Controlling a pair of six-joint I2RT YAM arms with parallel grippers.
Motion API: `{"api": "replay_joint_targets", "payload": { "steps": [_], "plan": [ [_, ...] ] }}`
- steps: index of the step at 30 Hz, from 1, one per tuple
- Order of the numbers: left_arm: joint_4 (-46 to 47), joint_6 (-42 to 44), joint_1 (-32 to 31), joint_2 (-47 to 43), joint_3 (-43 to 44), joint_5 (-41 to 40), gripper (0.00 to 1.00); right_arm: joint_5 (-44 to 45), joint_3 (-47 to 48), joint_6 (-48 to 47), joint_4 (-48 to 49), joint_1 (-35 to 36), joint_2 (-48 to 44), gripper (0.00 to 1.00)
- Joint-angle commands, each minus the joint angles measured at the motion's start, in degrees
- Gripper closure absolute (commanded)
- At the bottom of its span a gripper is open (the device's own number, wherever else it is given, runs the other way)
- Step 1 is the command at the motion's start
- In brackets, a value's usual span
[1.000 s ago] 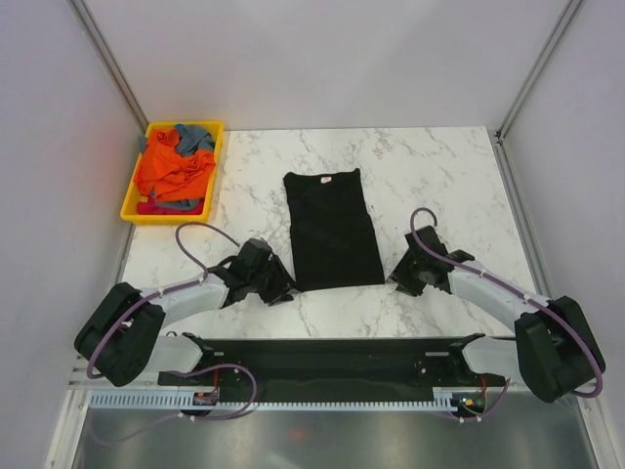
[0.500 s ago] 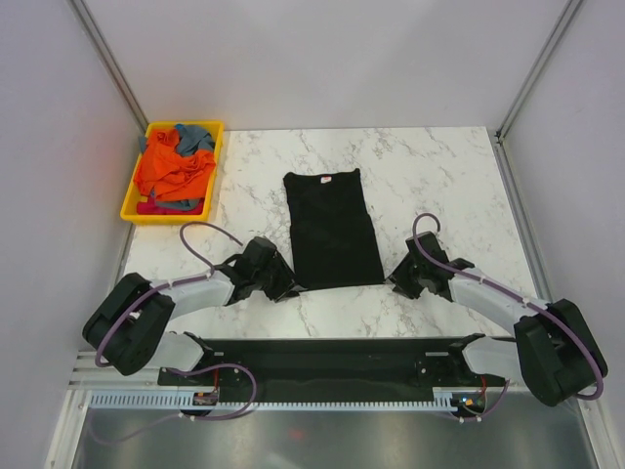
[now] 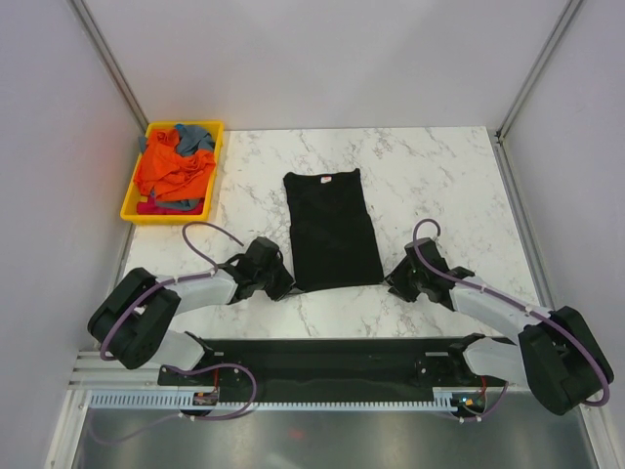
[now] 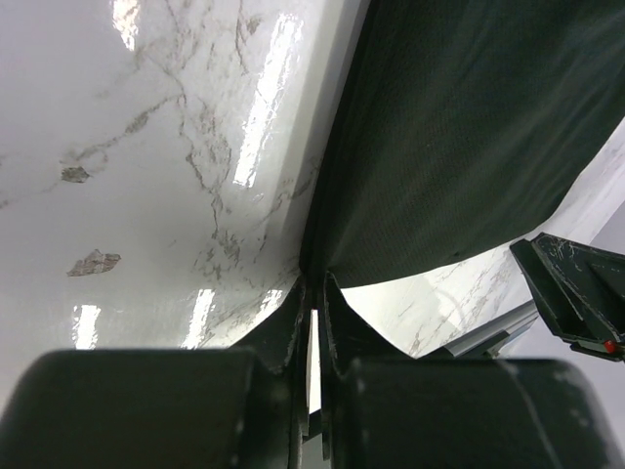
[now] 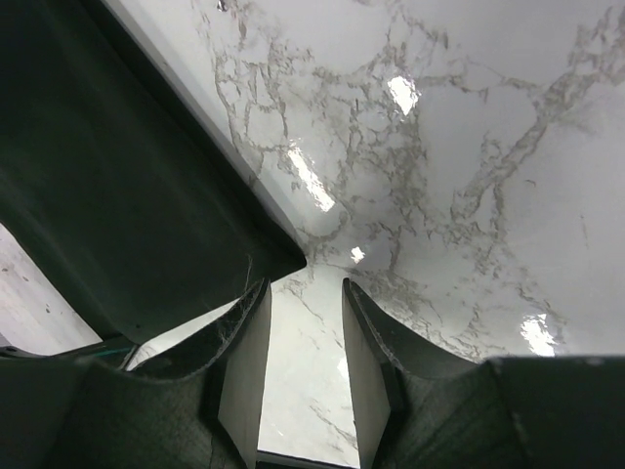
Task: Fold and stack the t-shirts
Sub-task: Fold the tshirt
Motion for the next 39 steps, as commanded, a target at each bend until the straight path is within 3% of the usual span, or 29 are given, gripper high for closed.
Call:
{"api": "replay_joint_targets", "payload": {
  "steps": [1,7,10,11,12,14,20,25,33,39],
  "plan": [
    [-1.17,0.0,-0.4,0.73,0.25,-3.13,0.94,1.55,-0.23,1.5,3.12,0.59,0.34,0.57],
    [-1.17,0.88,-0.58,1.17,0.95,-3.21,0.96,2.16,-0.23,0.62,5.32,0.77,4.38,0.58],
    [-1.17,1.06,-0.66,1.08,1.13,-3.3,0.98,3.13,-0.93,-1.14,7.69,0.77,5.7,0.65],
    [-1.26,1.23,-0.75,0.99,1.21,-3.3,0.98,3.22,-1.28,-1.32,7.95,0.85,5.7,0.71],
    [-1.26,1.49,-0.67,0.82,1.3,-3.3,0.98,3.13,-1.72,-1.4,8.3,0.86,5.36,0.9],
    [-1.26,2.11,-0.84,-0.15,1.39,-3.39,0.98,3.48,-2.25,-1.32,8.31,0.94,3.35,1.0],
    [-5.21,3.87,-4.17,-6.64,2.45,-7.69,0.98,9.01,-2.78,-6.06,4.36,1.12,-6.75,1.0],
    [-10.2,4.13,-8.3,-9.73,4.28,-11.12,0.98,8.76,-4.45,-7.47,1.02,1.38,-14.5,1.0],
    [-19.27,0.01,-17.87,-17.27,6.84,-16.56,0.98,9.81,-2.34,-11.51,-11.55,2.09,-24.16,1.0],
    [-19.72,-4.21,-21.75,-23.26,4.21,-17.45,0.98,8.85,-0.85,-13.53,-16.29,2.17,-32.96,1.0]
  ]
}}
